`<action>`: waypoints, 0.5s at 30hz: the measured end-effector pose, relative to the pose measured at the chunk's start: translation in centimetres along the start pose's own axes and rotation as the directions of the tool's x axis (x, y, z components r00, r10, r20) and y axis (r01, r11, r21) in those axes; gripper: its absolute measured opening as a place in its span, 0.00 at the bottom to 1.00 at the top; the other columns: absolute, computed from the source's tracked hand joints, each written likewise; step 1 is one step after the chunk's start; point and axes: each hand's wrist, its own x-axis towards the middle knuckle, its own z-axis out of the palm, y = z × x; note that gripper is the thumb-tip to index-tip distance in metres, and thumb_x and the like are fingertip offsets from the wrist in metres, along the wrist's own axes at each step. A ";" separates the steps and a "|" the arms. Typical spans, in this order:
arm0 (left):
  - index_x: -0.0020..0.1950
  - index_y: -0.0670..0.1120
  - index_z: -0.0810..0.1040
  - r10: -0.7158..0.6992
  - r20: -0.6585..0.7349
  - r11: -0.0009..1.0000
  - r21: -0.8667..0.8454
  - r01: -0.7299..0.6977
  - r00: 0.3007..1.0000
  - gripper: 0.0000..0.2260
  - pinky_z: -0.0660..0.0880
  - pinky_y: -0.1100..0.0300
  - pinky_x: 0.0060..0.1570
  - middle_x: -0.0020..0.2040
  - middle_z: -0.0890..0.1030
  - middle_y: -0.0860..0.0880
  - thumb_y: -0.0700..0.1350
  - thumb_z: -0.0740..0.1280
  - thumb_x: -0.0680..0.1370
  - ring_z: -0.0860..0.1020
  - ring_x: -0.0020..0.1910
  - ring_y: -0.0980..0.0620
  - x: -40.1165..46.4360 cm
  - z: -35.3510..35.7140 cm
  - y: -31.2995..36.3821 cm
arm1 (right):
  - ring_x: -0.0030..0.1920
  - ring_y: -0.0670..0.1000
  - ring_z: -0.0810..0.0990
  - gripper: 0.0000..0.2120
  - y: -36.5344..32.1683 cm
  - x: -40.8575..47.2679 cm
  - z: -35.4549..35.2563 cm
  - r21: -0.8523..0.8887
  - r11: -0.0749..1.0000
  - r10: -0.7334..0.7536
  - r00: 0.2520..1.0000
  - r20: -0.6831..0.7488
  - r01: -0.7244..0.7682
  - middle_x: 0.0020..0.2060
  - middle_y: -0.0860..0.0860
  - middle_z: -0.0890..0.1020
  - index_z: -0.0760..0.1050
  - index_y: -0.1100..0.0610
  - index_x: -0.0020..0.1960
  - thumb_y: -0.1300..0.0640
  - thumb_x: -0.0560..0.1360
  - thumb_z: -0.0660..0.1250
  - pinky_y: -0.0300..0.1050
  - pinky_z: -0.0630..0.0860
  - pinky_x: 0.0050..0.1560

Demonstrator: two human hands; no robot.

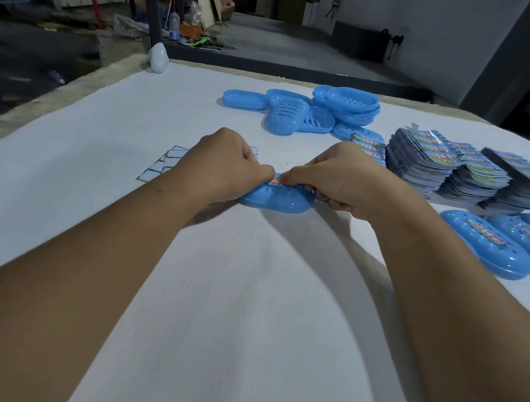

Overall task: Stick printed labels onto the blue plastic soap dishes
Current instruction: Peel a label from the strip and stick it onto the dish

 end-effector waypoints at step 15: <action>0.36 0.45 0.82 0.039 -0.047 0.993 0.116 -0.034 0.998 0.13 0.68 0.59 0.33 0.32 0.81 0.52 0.55 0.72 0.69 0.78 0.36 0.51 -0.4 0.0 0.5 | 0.22 0.50 0.64 0.18 0.0 0.1 0.1 -0.050 0.999 0.000 1.000 -0.019 -0.001 0.23 0.51 0.70 0.81 0.57 0.35 0.44 0.60 0.80 0.41 0.62 0.25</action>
